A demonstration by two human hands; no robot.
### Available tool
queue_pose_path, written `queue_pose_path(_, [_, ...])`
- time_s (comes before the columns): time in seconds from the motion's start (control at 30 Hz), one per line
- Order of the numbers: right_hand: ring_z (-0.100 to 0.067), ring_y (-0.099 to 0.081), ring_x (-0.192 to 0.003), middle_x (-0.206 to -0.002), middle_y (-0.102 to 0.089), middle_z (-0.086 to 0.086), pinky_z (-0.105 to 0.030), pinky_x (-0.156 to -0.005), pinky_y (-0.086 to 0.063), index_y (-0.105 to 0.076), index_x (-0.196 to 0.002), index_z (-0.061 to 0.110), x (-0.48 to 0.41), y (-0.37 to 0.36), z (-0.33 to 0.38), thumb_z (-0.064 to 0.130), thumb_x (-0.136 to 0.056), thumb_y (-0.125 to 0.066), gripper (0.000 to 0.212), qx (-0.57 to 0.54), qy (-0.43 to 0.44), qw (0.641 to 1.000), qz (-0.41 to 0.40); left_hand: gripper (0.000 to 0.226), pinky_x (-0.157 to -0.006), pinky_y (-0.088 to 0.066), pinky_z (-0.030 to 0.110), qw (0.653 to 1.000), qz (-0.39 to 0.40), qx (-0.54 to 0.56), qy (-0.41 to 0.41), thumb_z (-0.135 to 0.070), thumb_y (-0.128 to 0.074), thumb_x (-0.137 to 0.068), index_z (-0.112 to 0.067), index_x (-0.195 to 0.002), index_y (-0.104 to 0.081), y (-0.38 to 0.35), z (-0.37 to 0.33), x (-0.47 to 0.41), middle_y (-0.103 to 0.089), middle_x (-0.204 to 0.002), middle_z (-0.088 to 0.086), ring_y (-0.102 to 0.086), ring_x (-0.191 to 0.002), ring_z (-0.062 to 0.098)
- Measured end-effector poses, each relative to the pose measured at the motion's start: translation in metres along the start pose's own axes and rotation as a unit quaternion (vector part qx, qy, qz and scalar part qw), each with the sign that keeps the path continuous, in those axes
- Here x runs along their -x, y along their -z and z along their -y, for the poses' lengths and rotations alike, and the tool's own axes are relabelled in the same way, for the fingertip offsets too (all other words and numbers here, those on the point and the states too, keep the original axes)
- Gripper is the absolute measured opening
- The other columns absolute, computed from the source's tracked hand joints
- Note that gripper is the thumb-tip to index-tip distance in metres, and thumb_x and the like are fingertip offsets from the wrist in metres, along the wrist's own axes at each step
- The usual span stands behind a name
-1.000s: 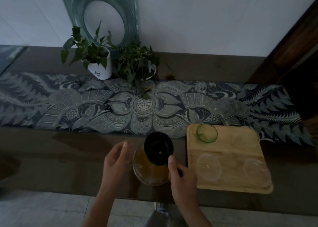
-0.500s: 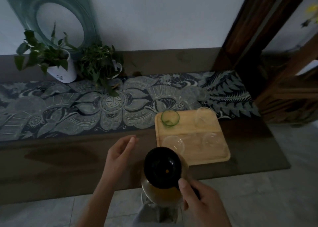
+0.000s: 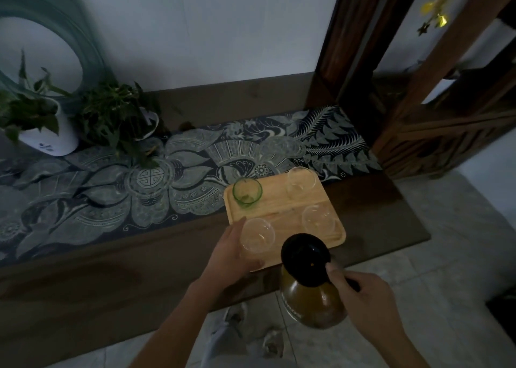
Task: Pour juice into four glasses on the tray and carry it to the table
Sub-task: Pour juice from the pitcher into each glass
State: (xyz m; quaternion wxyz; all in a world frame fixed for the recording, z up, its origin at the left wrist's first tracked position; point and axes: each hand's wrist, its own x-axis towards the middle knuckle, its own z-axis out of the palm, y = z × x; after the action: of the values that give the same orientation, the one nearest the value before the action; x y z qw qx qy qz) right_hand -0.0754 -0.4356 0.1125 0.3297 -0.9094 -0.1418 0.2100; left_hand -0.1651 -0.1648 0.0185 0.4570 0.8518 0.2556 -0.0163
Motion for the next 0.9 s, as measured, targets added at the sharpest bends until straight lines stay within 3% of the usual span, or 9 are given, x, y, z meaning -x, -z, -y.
queue_pose_path(0.13, [-0.006, -0.049, -0.041, -0.038, -0.043, 0.008, -0.022, -0.048, -0.029, -0.054, -0.043, 0.039, -0.011, -0.009, 0.007, 0.081, -0.077, -0.051, 0.054, 0.016, -0.002, 1.000, -0.006, 0.129, -0.111, -0.029, 0.029, 0.999, 0.032, -0.026, -0.006, -0.040, -0.093, -0.064, -0.022, -0.161, -0.011, -0.011, 0.005, -0.024, -0.027, -0.162, 0.003, -0.033, -0.145, 0.021])
queue_pose_path(0.2, [-0.009, -0.050, -0.042, -0.039, -0.045, 0.006, -0.026, -0.049, -0.036, -0.051, -0.043, 0.033, -0.019, -0.012, 0.006, 0.088, -0.071, -0.048, 0.063, 0.033, -0.016, 0.999, -0.017, 0.129, -0.113, -0.031, 0.033, 0.998, 0.045, -0.027, -0.019, -0.040, -0.093, -0.065, -0.022, -0.161, -0.009, -0.012, 0.008, -0.032, -0.027, -0.161, 0.004, -0.034, -0.144, 0.023])
queue_pose_path(0.27, [-0.013, -0.055, -0.044, -0.041, -0.050, 0.004, -0.031, -0.051, -0.045, -0.048, -0.043, 0.023, -0.028, -0.015, 0.003, 0.094, -0.067, -0.044, 0.075, 0.044, -0.043, 0.998, -0.018, 0.126, -0.113, -0.034, 0.035, 0.997, 0.058, -0.029, -0.035, -0.040, -0.093, -0.066, -0.021, -0.161, -0.012, -0.013, 0.011, -0.037, -0.029, -0.161, 0.005, -0.037, -0.143, 0.025])
queue_pose_path(0.4, [-0.013, -0.052, -0.041, -0.039, -0.040, 0.003, -0.028, -0.049, -0.039, -0.038, -0.042, 0.021, -0.043, -0.017, 0.009, 0.101, -0.064, -0.038, 0.083, 0.084, -0.049, 0.995, -0.016, 0.120, -0.109, -0.039, 0.036, 0.996, 0.060, -0.019, -0.055, -0.037, -0.093, -0.067, -0.018, -0.160, -0.021, -0.011, 0.014, -0.041, -0.035, -0.158, 0.005, -0.043, -0.139, 0.027])
queue_pose_path(0.73, [-0.008, -0.051, -0.039, -0.033, -0.040, 0.005, -0.028, -0.045, -0.044, -0.037, -0.040, 0.018, -0.085, -0.017, 0.031, 0.101, -0.066, -0.034, 0.087, 0.238, -0.007, 0.971, 0.008, 0.119, -0.103, -0.034, 0.024, 0.995, 0.071, -0.010, -0.063, -0.032, -0.093, -0.064, -0.019, -0.159, -0.022, -0.010, 0.020, -0.045, -0.035, -0.157, 0.002, -0.042, -0.137, 0.021])
queue_pose_path(0.9, [-0.007, -0.049, -0.037, -0.033, -0.039, 0.007, -0.023, -0.042, -0.035, -0.038, -0.040, 0.018, -0.099, -0.020, 0.040, 0.101, -0.063, -0.035, 0.086, 0.278, 0.007, 0.960, 0.016, 0.116, -0.105, -0.028, 0.018, 0.996, 0.071, -0.003, -0.053, -0.033, -0.093, -0.065, -0.018, -0.158, -0.026, -0.009, 0.019, -0.045, -0.035, -0.157, 0.000, -0.039, -0.139, 0.017])
